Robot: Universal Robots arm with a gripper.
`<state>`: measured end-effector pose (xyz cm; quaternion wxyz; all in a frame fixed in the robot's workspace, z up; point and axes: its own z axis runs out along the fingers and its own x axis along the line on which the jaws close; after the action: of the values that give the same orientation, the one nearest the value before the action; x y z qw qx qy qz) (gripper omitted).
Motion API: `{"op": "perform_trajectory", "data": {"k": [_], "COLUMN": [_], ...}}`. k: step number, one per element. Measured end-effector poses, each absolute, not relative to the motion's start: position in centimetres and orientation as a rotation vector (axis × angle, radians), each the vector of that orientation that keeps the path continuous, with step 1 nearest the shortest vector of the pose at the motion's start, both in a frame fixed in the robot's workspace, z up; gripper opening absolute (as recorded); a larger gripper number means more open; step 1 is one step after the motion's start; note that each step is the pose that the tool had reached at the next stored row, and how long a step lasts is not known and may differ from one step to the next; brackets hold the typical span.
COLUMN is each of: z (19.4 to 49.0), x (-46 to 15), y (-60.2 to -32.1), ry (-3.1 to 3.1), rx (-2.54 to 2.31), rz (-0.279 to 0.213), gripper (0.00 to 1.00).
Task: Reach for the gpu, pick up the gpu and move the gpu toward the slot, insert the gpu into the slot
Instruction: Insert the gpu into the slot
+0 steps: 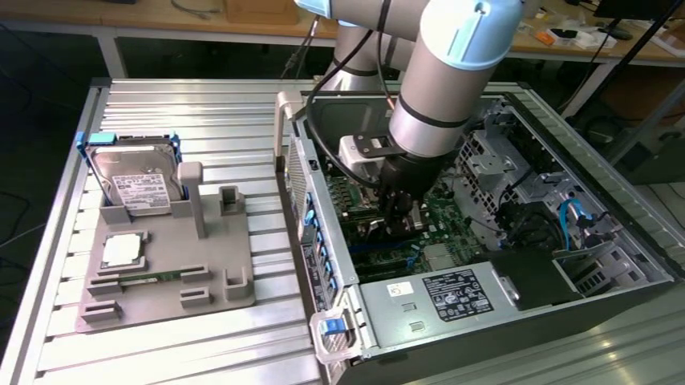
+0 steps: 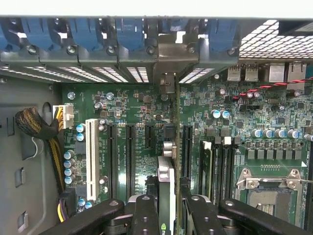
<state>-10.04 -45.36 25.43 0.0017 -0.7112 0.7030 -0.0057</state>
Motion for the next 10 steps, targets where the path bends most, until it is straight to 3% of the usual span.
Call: {"op": "perform_trajectory", "data": {"k": [10], "z": [25.38], "x": [-10.05], "y": [-45.37], "ry": [2.213], "rx": [-2.225], "rz": [-0.018], "gripper": [0.27]}}
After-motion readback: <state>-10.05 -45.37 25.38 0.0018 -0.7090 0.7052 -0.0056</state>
